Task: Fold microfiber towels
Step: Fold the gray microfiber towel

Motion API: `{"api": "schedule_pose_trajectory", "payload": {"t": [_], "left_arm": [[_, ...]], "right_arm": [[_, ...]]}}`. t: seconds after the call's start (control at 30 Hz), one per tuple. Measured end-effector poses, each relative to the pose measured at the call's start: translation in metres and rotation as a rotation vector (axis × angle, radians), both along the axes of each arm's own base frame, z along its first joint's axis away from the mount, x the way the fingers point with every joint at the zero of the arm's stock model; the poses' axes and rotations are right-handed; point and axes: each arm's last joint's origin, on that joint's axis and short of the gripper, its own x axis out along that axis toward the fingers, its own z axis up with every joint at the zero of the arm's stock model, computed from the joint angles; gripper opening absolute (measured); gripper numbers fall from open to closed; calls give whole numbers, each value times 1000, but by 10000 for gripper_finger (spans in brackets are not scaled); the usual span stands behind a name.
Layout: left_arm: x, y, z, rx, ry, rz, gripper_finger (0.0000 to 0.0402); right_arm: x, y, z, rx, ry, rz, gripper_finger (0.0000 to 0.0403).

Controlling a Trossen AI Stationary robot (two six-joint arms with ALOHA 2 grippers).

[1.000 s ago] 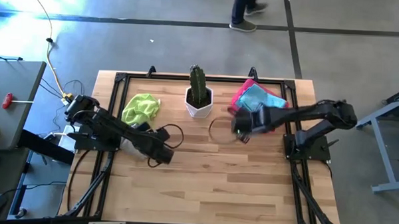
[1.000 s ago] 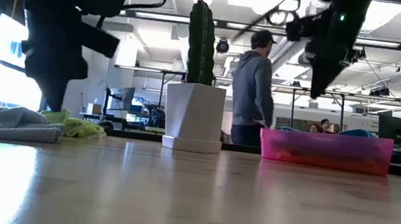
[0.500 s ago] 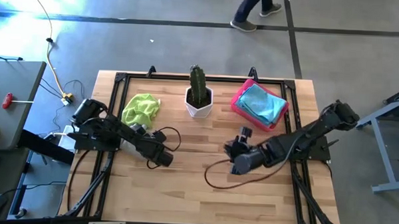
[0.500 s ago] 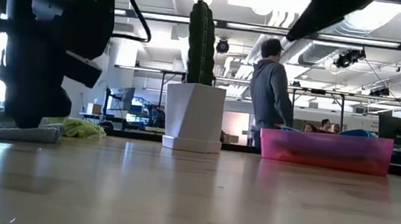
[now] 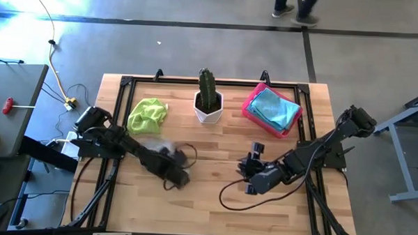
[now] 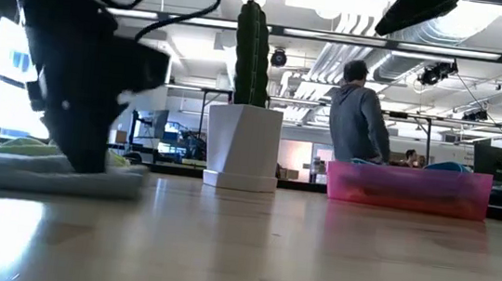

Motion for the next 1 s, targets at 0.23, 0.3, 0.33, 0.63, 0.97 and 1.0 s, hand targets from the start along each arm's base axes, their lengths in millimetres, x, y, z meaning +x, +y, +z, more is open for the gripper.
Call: {"api": "schedule_pose_trajectory", "payload": {"t": [0.23, 0.3, 0.33, 0.63, 0.97, 1.0], "left_arm": [[40, -33, 20, -56, -459, -375, 84], [44, -38, 29, -22, -505, -461, 81], [44, -40, 35, -3, -512, -494, 80], [29, -47, 34, -1, -306, -461, 79], [15, -61, 30, -41, -221, -505, 116], [14, -63, 30, -41, -220, -510, 120]], "right_arm": [[2, 0, 1, -4, -19, -1, 172], [2, -1, 1, -4, -21, -6, 172], [3, -1, 1, -4, -22, -8, 172], [16, 0, -13, -99, -92, -146, 172], [62, 18, -87, -325, 109, 181, 169], [66, 21, -94, -337, 128, 256, 166]]}}
